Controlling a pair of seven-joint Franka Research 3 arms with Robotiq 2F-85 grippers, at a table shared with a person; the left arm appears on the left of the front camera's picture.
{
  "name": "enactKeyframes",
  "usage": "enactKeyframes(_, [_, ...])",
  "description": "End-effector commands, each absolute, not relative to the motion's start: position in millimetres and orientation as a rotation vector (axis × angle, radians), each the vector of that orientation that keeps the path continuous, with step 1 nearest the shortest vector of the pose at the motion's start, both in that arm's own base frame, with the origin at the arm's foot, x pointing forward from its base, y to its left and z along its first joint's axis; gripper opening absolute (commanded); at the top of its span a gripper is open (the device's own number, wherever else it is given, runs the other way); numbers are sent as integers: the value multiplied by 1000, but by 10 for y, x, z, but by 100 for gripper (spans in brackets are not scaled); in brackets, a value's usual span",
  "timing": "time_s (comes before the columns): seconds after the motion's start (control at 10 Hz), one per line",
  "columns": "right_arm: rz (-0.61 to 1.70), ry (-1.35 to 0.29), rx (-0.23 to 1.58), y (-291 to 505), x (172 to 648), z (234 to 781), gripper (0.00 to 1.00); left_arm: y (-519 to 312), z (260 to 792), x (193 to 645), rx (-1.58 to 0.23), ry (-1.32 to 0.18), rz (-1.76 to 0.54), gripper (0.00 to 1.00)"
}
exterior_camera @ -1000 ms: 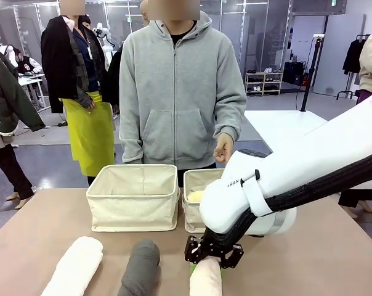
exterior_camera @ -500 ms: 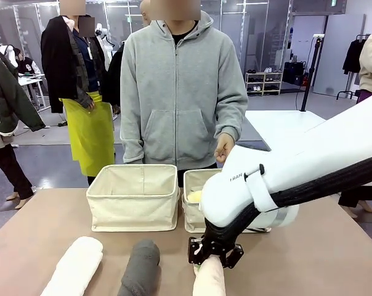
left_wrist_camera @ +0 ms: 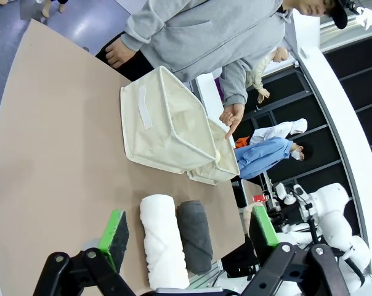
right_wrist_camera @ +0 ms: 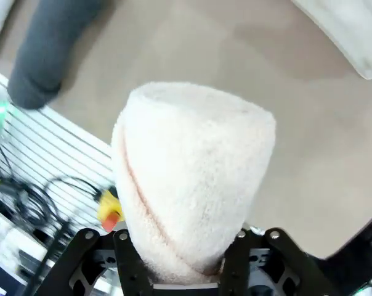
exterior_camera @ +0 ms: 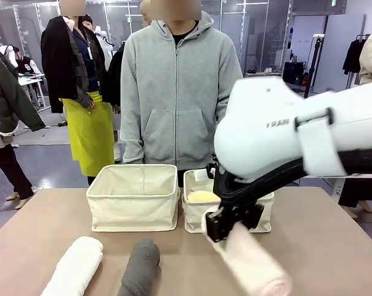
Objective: Divide the towels into two baskets.
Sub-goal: Pick up one hotel-folded towel from the bottom of the table and place it in the Fabric basket indicated by the person.
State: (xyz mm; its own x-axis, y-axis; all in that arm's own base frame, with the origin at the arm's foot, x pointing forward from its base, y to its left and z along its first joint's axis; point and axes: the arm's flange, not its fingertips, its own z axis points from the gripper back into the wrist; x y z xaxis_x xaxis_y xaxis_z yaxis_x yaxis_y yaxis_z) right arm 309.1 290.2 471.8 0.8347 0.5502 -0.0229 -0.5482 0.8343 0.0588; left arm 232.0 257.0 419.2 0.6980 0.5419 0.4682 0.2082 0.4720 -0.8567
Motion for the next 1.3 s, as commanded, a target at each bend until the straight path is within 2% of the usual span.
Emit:
enactKeyframes(0.0, [895, -26, 1, 2803, 3116, 4897, 17, 2584, 4209, 2312, -1097, -816, 229, 100])
enactKeyframes(0.1, [1026, -16, -4, 2760, 3050, 4995, 17, 2584, 4209, 2312, -1097, -816, 229, 100])
enactKeyframes(0.2, [1048, -38, 9, 2739, 2986, 5064, 17, 2584, 4209, 2312, -1097, -816, 229, 100])
enactKeyframes(0.3, [889, 11, -24, 2836, 3043, 4973, 17, 2584, 4209, 2312, -1097, -816, 229, 100])
enactKeyframes(0.7, [889, 11, -24, 2836, 3043, 4973, 17, 2584, 4209, 2312, -1097, -816, 229, 100])
enactKeyframes(0.8, [920, 17, -21, 2800, 3054, 4951, 37, 2584, 4209, 2312, -1097, -816, 229, 100])
enactKeyframes(1.0, [1097, -117, -167, 2912, 3492, 5281, 37, 2584, 4209, 2312, -1097, -816, 229, 100])
enactKeyframes(1.2, [1258, -119, -219, 2933, 3871, 5399, 37, 2584, 4209, 2312, -1097, -816, 229, 100])
